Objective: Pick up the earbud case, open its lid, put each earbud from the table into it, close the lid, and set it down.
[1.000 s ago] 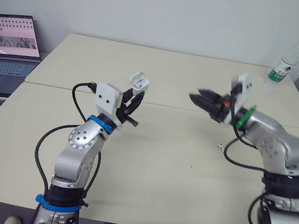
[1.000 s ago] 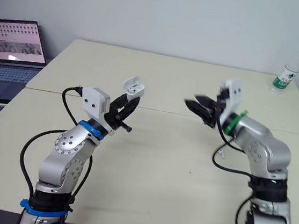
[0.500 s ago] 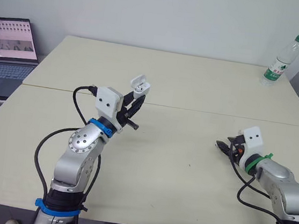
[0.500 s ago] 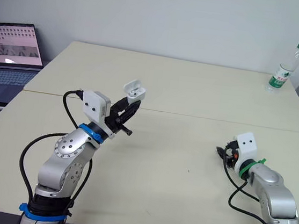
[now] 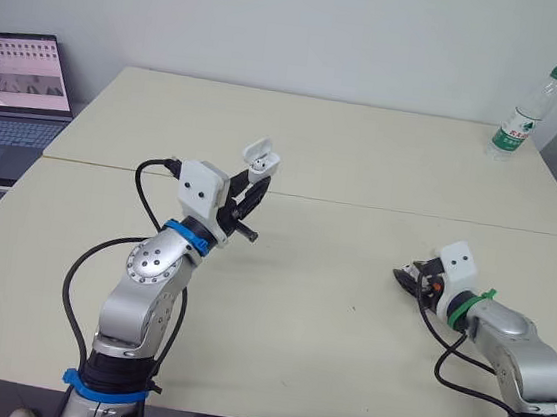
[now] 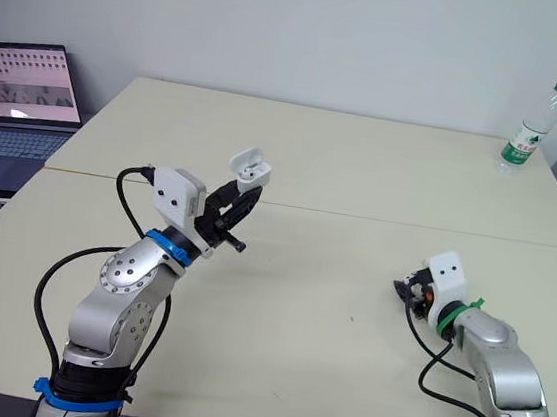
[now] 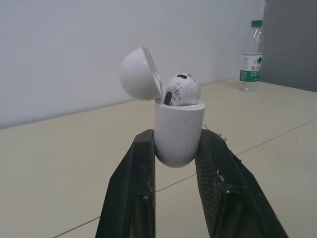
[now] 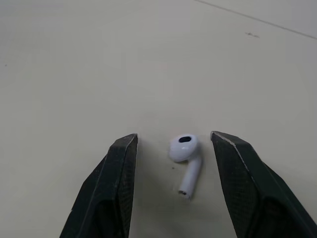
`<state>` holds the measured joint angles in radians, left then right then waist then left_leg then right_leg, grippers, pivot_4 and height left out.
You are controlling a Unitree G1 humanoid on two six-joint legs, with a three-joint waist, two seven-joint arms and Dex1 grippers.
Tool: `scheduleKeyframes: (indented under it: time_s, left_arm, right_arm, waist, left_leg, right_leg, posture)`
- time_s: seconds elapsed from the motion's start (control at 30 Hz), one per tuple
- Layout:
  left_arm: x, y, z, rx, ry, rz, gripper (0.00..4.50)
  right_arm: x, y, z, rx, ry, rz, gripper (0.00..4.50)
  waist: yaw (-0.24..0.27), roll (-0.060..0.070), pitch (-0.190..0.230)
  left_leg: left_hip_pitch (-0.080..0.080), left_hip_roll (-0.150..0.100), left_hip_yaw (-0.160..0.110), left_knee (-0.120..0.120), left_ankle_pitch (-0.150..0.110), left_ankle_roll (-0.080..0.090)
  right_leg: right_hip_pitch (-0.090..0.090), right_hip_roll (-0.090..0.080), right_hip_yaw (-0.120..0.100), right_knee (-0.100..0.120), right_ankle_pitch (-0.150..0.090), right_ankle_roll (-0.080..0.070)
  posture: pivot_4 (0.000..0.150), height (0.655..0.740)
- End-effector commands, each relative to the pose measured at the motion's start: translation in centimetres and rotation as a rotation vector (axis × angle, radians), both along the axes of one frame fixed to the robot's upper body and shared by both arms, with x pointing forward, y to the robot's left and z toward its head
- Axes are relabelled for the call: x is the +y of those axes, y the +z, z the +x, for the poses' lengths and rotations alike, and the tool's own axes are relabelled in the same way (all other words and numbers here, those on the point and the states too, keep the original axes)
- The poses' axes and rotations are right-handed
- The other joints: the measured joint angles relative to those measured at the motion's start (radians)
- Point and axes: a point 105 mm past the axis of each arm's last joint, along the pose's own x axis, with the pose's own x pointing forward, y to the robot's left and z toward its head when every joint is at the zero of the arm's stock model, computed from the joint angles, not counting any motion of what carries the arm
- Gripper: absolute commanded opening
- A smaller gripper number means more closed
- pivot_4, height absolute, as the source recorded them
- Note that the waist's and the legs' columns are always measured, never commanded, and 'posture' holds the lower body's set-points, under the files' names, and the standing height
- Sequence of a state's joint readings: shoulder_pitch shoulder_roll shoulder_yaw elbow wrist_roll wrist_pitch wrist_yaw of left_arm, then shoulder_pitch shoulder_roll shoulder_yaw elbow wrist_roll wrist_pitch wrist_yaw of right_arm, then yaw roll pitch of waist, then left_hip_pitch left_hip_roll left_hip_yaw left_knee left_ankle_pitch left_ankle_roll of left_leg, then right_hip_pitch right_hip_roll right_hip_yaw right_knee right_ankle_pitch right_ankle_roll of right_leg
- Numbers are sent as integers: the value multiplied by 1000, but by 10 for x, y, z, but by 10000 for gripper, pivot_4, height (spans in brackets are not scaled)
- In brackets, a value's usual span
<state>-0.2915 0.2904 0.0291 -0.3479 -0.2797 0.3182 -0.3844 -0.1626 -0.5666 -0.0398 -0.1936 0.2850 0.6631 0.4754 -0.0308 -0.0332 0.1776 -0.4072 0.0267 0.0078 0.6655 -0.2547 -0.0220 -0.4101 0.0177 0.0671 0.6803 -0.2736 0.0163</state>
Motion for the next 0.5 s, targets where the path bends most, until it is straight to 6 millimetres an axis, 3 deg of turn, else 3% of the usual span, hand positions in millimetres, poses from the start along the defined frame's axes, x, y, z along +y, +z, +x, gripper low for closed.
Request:
scheduleKeyframes:
  time_s: [0.03, 0.17, 0.27, 0.4, 0.5]
  left_arm:
    - [-1, 15, -6, -61, -10, -5, 7510]
    - [-4, 16, -7, -66, -17, -5, 7510]
    - [-3, 16, -7, -69, -14, 1, 7510]
    - [-3, 12, -9, -61, -21, 15, 7510]
    - [-5, 13, -10, -61, -23, 9, 7510]
  right_arm:
    - [-2, 4, 3, -19, 3, -24, 24389]
    - [-2, 0, 8, -11, 3, -33, 24389]
    - [-7, -5, 7, 7, -2, -58, 18706]
    - [-15, -10, 2, 35, -20, -87, 4263]
    - [-17, -11, 0, 45, -15, -100, 4232]
  waist:
    - [0, 0, 0]
    - [0, 0, 0]
    - [0, 0, 0]
    - [0, 0, 0]
    - [4, -1, -1]
  left_leg:
    - [0, 0, 0, 0, 0, 0]
    - [3, 0, 0, 0, 0, 0]
    - [6, 0, 1, -1, 0, 0]
    - [6, 0, 1, -1, 0, 0]
    - [6, 0, 1, -1, 0, 0]
  right_leg:
    - [0, 0, 0, 0, 0, 0]
    - [3, 0, 0, 0, 0, 0]
    - [5, 0, 1, 0, 0, 0]
    - [5, 0, 2, 0, 0, 0]
    - [6, 0, 1, 0, 0, 0]
  posture:
    - [1500, 7400]
    - [1500, 7400]
    - [1500, 7400]
    - [1500, 7400]
    - [1500, 7400]
